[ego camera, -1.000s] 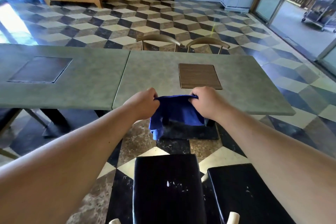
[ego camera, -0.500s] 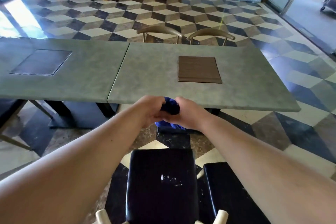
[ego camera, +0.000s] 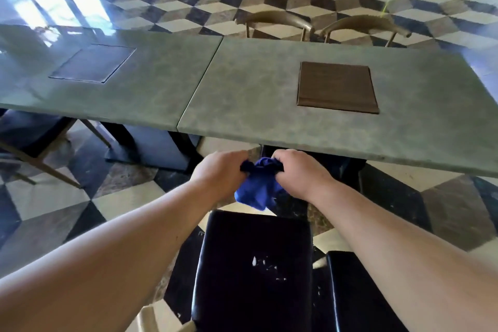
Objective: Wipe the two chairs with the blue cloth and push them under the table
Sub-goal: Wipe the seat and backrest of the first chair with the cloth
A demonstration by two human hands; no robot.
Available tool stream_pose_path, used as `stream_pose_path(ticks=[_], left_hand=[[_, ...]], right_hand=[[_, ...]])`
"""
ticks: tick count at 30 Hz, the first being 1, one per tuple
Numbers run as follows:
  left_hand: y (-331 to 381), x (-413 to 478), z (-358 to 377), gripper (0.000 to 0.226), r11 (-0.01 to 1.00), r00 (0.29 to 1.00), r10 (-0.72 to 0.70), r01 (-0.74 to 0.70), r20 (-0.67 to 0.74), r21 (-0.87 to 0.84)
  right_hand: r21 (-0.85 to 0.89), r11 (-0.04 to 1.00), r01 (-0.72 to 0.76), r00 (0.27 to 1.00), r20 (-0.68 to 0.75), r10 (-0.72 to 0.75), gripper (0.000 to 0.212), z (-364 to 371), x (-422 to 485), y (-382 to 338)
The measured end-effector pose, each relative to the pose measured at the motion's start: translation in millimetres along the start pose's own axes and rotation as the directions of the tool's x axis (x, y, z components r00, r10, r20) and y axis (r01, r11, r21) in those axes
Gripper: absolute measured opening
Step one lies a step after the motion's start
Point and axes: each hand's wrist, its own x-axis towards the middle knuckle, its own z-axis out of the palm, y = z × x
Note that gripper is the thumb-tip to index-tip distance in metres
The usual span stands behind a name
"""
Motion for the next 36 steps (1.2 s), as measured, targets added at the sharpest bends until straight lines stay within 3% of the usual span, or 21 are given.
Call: stream_pose_path(ticks=[4, 11, 17, 20, 23, 28, 32, 34, 36], left_hand=[[-47, 16, 55, 0.023, 0.999, 1.0, -0.021, 0.022, 0.018, -0.049], [-124, 38, 161, 0.01, 0.983, 0.988, -0.089, 0.107, 0.123, -0.147], [-172, 40, 254, 0.055, 0.983, 0.964, -0.105, 0.138, 0.244, -0.122], [-193, 34, 298, 0.074, 0.984, 0.948, -0.137, 0.163, 0.288, -0.066], [-215, 19, 338, 0.088, 0.979, 0.926, -0.19, 0.202, 0.327, -0.003], [-234, -15, 387, 0.115, 0.905, 0.857, -0.403, 0.425, 0.32, 0.003], [-229, -35, 419, 0.137, 0.713, 0.705, -0.616, 0.689, 0.351, -0.132], [-227, -38, 432, 0.144, 0.643, 0.644, -0.661, 0.751, 0.385, -0.154], [-227, -39, 441, 0.152, 0.638, 0.634, -0.658, 0.756, 0.406, -0.145]], right_hand=[[-0.006, 1.0, -0.023, 0.999, 0.023, 0.023, 0.013, 64, 22, 14], [0.011, 0.998, -0.065, 0.998, 0.007, 0.065, 0.015, 181, 61, 48], [0.036, 0.993, -0.116, 0.993, -0.017, 0.117, 0.009, 287, 79, 80], [0.047, 0.993, -0.108, 0.994, 0.037, 0.106, 0.004, 341, 82, 89], [0.046, 0.993, -0.104, 0.987, 0.126, 0.098, 0.019, 388, 81, 91], [0.025, 0.997, -0.078, 0.987, 0.14, 0.074, 0.024, 438, 81, 88], [0.013, 0.998, -0.058, 0.993, 0.101, 0.056, 0.041, 457, 86, 94], [0.009, 0.998, -0.065, 0.994, 0.086, 0.064, 0.055, 464, 91, 97], [0.002, 0.995, -0.104, 0.991, 0.089, 0.104, 0.059, 471, 98, 97]])
